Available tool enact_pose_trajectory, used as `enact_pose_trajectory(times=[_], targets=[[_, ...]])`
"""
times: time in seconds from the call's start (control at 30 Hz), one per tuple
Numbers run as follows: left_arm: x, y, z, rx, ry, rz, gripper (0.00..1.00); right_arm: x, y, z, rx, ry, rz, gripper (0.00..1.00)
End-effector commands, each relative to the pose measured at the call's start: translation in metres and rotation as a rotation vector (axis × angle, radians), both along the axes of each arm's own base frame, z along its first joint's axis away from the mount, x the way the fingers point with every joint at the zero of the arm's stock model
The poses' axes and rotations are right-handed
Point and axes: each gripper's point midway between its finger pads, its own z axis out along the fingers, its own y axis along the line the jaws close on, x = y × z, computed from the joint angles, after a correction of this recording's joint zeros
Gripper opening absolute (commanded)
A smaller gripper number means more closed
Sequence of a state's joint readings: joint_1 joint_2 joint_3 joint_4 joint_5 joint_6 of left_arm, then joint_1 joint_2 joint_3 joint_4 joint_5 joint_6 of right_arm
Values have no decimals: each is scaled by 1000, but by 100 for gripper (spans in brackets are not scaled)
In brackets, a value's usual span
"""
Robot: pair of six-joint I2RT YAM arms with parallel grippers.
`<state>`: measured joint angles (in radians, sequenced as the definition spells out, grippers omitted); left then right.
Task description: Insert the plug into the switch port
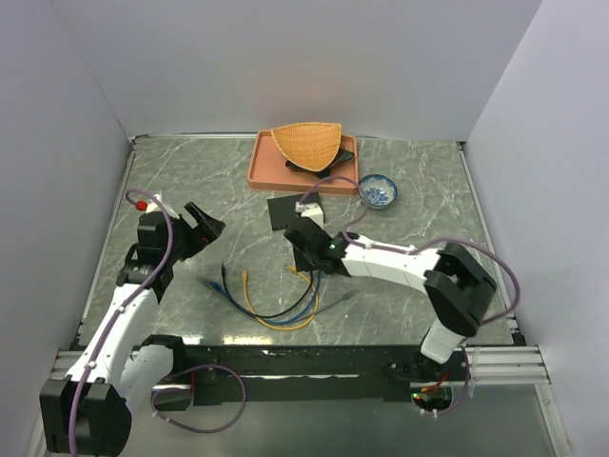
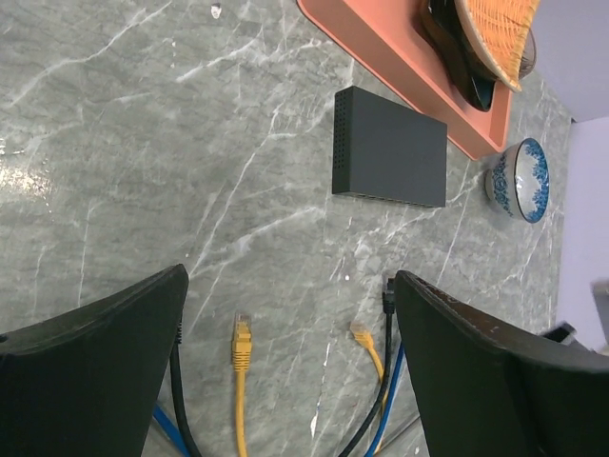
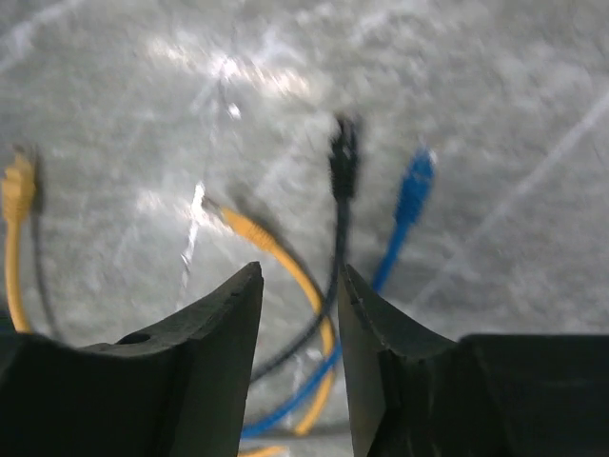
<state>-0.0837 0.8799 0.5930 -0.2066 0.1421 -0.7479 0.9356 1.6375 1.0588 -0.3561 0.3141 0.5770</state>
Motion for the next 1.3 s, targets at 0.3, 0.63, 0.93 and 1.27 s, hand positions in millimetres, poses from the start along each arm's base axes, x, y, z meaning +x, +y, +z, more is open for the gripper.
enact_pose_trajectory(times=[0.3,0.63,0.93,1.27], targets=[[9,-1,20,10,-59,-16,96,32,5,-14,-138,-26,-62,46],[13,-5,10,1,-40,-33,96,34,-6,-43,-151,44,-65,45],[14,-4,9,7,-34,-26,96,32,-3,-67,-83,128,-11,29],[10,0,15,23,-41,-15,96,51,-12,-27,-167,38,0,0]])
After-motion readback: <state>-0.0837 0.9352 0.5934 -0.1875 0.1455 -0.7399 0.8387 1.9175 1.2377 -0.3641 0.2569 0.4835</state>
